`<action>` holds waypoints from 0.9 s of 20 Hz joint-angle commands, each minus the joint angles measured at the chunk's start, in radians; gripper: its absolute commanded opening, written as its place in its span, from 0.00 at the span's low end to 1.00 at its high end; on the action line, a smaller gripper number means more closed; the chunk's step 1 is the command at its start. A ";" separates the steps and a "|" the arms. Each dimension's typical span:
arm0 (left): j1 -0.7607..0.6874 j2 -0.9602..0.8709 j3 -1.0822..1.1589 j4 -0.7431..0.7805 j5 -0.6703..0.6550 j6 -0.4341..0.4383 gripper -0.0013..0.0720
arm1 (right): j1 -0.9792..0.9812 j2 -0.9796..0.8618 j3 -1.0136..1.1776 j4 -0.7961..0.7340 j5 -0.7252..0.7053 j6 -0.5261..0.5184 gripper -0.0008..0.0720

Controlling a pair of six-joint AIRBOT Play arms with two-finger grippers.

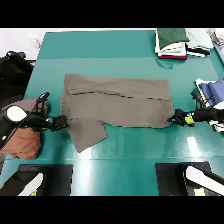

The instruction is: Fold the shirts.

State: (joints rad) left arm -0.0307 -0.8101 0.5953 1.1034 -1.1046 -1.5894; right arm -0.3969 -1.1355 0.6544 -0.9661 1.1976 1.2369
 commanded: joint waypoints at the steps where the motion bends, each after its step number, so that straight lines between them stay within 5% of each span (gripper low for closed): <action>1: 0.000 0.182 0.001 0.109 -0.192 -0.060 0.04 | 0.010 0.142 0.044 -0.156 0.154 -0.007 0.03; 4: 0.000 0.326 0.002 0.092 -0.348 -0.105 0.04 | -0.035 0.322 0.043 -0.247 0.282 0.023 0.03; 7: 0.000 0.338 0.030 0.087 -0.361 -0.115 0.04 | -0.050 0.434 0.044 -0.262 0.267 0.091 0.03; 12: 0.000 0.205 0.099 0.116 -0.090 -0.091 0.04 | 0.086 0.400 0.107 -0.258 0.117 0.165 0.03; 18: 0.000 -0.155 0.275 0.103 0.150 -0.025 0.05 | 0.188 0.041 0.341 -0.257 0.050 0.185 0.03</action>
State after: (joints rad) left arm -0.0311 -0.8162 0.7929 1.2144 -1.0771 -1.6417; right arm -0.2466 -0.9497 0.9005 -1.2213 1.2797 1.4036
